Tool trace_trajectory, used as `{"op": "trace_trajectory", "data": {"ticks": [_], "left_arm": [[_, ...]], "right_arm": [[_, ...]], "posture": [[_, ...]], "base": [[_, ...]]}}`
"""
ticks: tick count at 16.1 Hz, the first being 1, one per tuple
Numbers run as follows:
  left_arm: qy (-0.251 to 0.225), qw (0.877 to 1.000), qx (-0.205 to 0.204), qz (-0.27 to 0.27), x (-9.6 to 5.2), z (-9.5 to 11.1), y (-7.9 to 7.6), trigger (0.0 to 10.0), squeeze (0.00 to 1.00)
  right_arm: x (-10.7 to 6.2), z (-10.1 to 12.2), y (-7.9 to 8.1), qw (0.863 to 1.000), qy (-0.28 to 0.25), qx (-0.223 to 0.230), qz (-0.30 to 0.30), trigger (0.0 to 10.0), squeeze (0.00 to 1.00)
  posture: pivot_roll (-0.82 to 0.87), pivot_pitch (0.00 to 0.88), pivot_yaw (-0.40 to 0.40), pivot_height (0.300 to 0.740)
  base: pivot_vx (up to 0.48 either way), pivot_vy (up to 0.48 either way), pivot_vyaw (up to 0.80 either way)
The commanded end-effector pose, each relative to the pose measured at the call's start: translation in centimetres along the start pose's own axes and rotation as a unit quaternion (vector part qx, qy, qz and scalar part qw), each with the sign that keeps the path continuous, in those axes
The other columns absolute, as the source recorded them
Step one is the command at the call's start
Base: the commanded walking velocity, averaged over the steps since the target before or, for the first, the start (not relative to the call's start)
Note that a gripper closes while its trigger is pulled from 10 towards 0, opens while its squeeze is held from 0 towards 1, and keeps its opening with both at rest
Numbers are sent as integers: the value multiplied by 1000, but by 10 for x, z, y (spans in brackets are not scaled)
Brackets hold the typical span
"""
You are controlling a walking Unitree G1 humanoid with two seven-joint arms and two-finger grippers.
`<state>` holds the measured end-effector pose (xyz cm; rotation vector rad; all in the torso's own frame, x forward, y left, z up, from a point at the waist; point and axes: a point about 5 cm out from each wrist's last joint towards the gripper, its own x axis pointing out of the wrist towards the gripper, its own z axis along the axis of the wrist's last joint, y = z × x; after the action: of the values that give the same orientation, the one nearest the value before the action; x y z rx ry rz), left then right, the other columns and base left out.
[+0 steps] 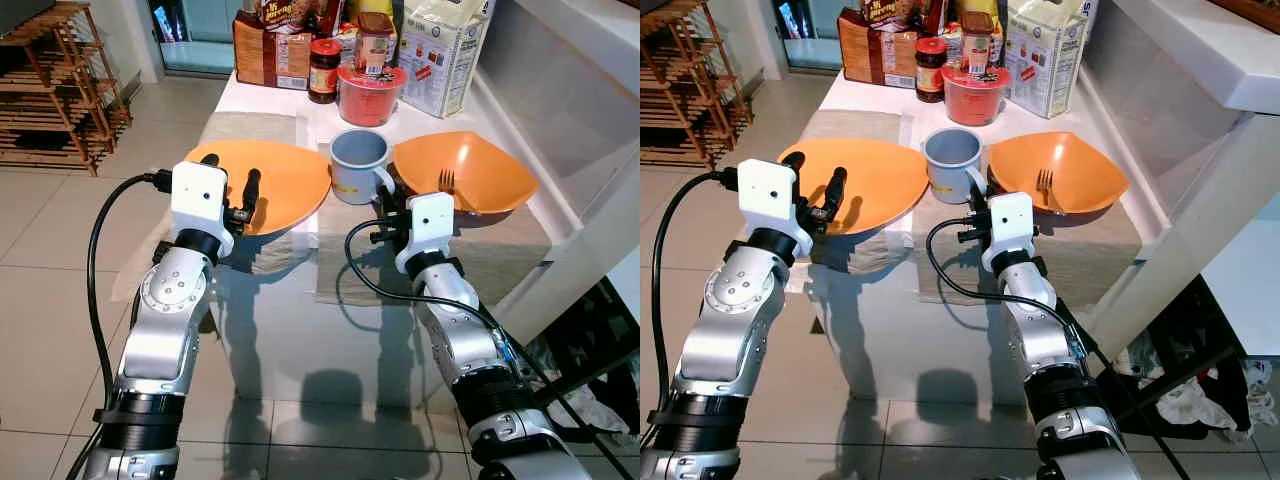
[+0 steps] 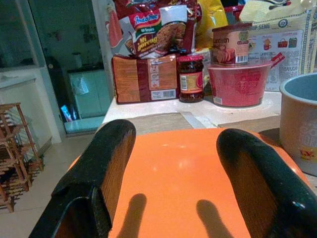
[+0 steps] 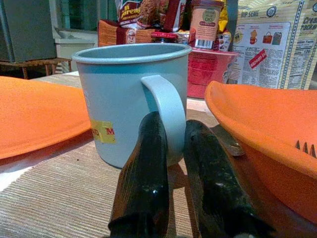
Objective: Setting the table
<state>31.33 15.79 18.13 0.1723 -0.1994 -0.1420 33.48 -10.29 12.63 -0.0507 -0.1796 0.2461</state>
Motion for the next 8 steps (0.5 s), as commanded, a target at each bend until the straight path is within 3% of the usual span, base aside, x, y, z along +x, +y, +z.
{"op": "trace_trajectory", "data": {"ticks": [1, 6, 8], "left_arm": [[-9, 1000, 6, -6, 5, 4, -2, 10000, 0], [-14, 1000, -4, -15, 4, 2, -8, 10000, 0], [-6, 1000, 0, -27, 6, -2, -12, 10000, 0]], "right_arm": [[6, 14, -2, 999, -34, -13, -6, 0, 0], [4, 24, -3, 997, -69, -29, -9, 0, 0], [7, 39, -7, 993, -107, -38, -15, 0, 0]], "posture": [[215, 0, -36, 740], [209, 0, -49, 740], [200, 0, -48, 740]], "base": [[0, 0, 0], [0, 0, 0], [0, 0, 0]]}}
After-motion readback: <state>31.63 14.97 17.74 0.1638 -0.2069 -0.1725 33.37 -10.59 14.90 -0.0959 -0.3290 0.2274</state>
